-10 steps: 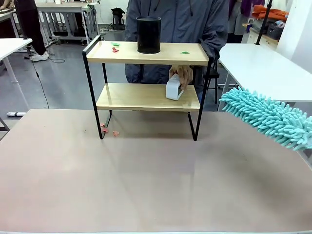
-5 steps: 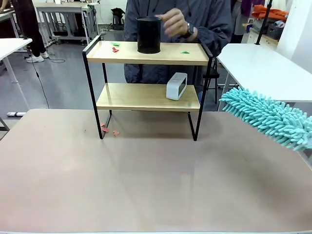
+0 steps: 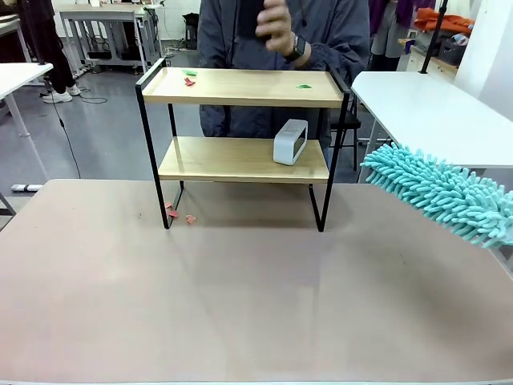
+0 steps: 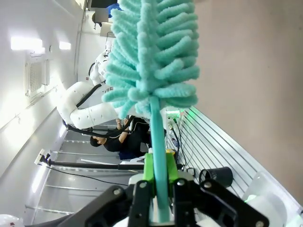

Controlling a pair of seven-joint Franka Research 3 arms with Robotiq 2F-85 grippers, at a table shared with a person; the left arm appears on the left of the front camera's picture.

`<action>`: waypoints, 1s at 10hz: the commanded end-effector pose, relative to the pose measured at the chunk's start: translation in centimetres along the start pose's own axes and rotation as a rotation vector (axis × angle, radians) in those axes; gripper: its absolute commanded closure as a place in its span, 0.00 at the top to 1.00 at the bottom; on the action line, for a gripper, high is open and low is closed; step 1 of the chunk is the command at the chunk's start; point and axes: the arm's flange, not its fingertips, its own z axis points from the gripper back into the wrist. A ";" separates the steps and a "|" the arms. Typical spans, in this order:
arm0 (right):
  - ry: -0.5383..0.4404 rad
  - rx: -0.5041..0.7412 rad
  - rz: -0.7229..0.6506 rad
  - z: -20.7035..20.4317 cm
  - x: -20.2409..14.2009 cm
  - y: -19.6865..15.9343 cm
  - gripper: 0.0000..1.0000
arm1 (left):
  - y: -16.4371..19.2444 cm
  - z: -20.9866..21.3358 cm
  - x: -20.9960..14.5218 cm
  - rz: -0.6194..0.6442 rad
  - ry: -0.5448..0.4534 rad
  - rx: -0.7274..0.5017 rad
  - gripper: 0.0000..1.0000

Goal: Clean the shelf.
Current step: Clean the remaining tier of the Shelf with the Duster once objects are removed.

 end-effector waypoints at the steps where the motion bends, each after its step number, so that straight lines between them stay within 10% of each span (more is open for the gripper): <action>1: 0.001 0.011 0.030 0.2 -0.2 0.3 0.12 | 0.0 -0.3 -0.5 -0.020 -0.011 -0.023 1.00; 5: -0.083 -0.007 -0.017 0.1 0.1 1.9 0.12 | 0.0 -0.3 -0.5 -0.020 -0.011 -0.023 1.00; 10: -0.308 -0.226 0.057 -4.0 3.9 19.3 0.12 | 0.0 -0.3 -0.5 -0.020 -0.011 -0.023 1.00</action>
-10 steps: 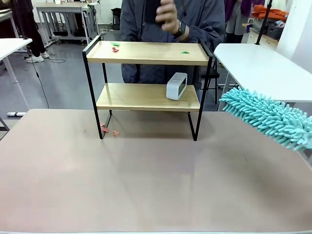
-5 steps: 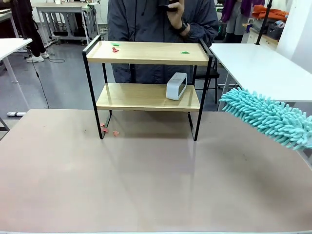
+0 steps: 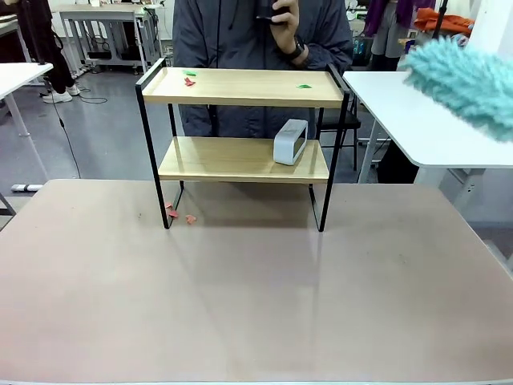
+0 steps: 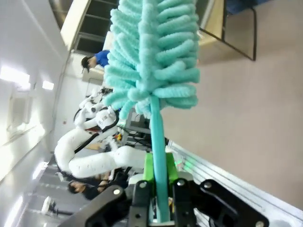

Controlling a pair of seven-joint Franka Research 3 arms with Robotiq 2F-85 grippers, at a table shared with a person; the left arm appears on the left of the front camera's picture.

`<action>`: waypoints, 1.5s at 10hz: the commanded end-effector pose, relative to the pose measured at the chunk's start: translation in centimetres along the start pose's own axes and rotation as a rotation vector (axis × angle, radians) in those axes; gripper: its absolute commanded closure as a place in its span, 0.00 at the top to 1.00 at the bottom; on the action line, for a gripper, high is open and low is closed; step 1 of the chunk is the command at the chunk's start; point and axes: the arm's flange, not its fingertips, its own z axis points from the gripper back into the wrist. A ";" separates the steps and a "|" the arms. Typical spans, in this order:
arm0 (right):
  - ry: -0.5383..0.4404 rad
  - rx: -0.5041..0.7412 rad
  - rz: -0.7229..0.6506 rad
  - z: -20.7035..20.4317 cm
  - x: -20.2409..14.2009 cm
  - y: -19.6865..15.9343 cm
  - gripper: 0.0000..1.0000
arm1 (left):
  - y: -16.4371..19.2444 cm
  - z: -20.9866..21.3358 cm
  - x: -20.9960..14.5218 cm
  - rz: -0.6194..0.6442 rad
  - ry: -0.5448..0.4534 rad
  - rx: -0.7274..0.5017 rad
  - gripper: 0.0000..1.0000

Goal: Clean the shelf.
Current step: Clean the remaining tier of the Shelf with the Duster once objects are removed.

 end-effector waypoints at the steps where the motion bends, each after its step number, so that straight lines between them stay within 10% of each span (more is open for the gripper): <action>1: -0.015 -0.097 -0.006 -5.9 1.9 5.2 0.12 | 0.0 -0.3 -0.5 -0.021 -0.011 -0.023 1.00; 4: 0.124 -0.198 0.121 -14.0 1.2 7.3 0.12 | 0.0 -0.3 -0.5 -0.021 -0.011 -0.023 1.00; 7: 0.006 -0.179 0.070 -9.9 1.4 7.8 0.12 | 0.0 -0.3 -0.5 -0.021 -0.011 -0.023 1.00; 15: -0.014 -0.480 0.127 -22.4 8.5 17.6 0.00 | 0.0 -0.3 -0.5 -0.021 -0.011 -0.023 1.00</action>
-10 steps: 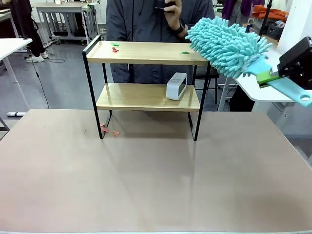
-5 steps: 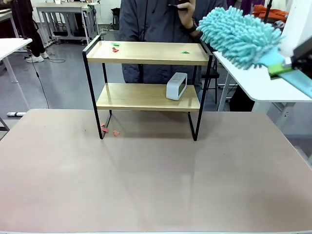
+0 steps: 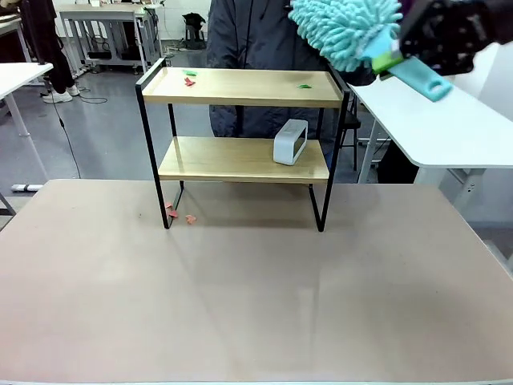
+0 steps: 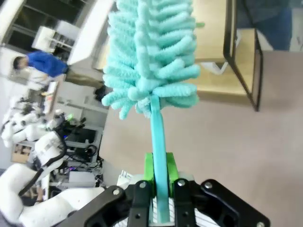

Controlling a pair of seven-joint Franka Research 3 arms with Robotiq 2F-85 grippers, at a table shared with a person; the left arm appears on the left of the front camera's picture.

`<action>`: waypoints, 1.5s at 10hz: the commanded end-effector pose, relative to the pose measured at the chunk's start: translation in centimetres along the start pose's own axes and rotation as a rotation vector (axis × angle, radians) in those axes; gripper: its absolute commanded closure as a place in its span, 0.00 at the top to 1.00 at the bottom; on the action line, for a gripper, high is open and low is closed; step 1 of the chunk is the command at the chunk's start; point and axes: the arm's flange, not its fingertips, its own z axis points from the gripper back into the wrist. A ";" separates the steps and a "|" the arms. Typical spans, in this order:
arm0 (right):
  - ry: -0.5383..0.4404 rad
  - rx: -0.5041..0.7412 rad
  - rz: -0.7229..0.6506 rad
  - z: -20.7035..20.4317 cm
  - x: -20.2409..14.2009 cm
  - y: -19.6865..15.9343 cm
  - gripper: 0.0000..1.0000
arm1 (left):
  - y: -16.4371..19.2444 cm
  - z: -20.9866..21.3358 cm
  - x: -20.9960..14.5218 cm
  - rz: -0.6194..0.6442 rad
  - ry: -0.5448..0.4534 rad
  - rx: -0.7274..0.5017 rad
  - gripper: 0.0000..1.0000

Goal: Clean the shelf.
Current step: Clean the remaining tier of the Shelf with the Duster once objects are removed.

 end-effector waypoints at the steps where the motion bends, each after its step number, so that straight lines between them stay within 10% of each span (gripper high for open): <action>1: 0.002 -0.125 -0.077 -1.9 1.8 1.5 0.00 | -0.1 -0.3 -0.5 -0.021 -0.012 -0.023 1.00; 7: -0.047 -0.367 -0.107 -8.8 2.3 2.7 0.00 | -0.1 -0.3 -0.5 -0.021 -0.012 -0.023 1.00; 15: 0.047 -0.350 -0.016 -13.4 3.4 5.4 0.00 | -0.1 -0.3 -0.5 -0.021 -0.012 -0.023 1.00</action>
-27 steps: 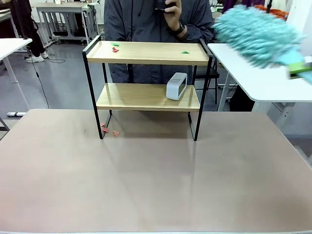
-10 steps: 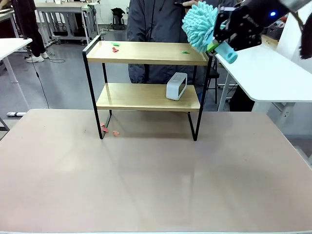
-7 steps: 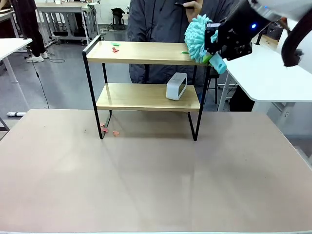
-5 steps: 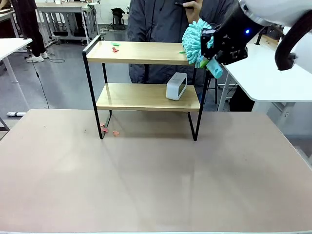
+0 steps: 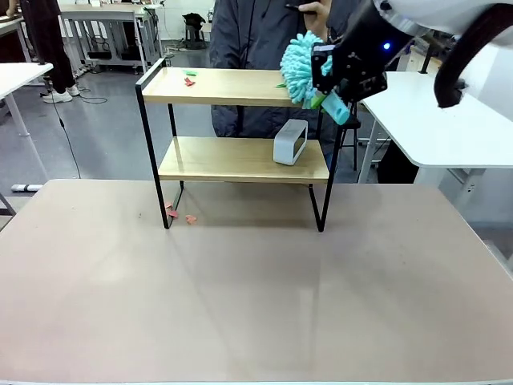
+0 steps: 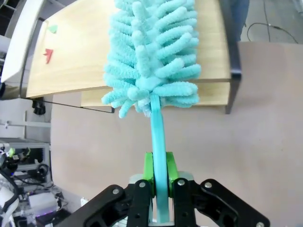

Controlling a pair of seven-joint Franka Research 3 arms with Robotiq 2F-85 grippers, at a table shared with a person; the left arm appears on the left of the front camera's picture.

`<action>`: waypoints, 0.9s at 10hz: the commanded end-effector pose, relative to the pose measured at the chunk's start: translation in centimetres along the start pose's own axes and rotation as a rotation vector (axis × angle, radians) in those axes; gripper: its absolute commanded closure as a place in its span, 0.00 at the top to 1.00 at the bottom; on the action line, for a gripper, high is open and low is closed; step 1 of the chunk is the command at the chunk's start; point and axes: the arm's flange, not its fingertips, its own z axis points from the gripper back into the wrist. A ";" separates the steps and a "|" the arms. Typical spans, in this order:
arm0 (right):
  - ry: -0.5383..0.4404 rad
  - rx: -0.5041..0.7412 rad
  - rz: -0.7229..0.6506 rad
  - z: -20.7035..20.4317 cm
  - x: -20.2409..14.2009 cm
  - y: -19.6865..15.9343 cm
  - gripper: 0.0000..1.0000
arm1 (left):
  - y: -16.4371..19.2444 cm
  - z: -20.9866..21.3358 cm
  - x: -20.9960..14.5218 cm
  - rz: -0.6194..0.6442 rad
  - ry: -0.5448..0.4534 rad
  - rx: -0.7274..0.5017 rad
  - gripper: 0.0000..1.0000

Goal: Clean the shelf.
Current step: Clean the remaining tier of the Shelf with the Duster once objects are removed.

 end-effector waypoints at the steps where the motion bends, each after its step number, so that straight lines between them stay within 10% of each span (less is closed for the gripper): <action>1: 0.024 0.008 0.039 -1.1 1.3 2.7 0.00 | -0.1 -0.3 -0.5 -0.021 -0.012 -0.023 1.00; 9: 0.125 0.037 0.232 -6.4 0.4 16.3 0.00 | -0.1 -0.3 -0.5 -0.021 -0.012 -0.023 1.00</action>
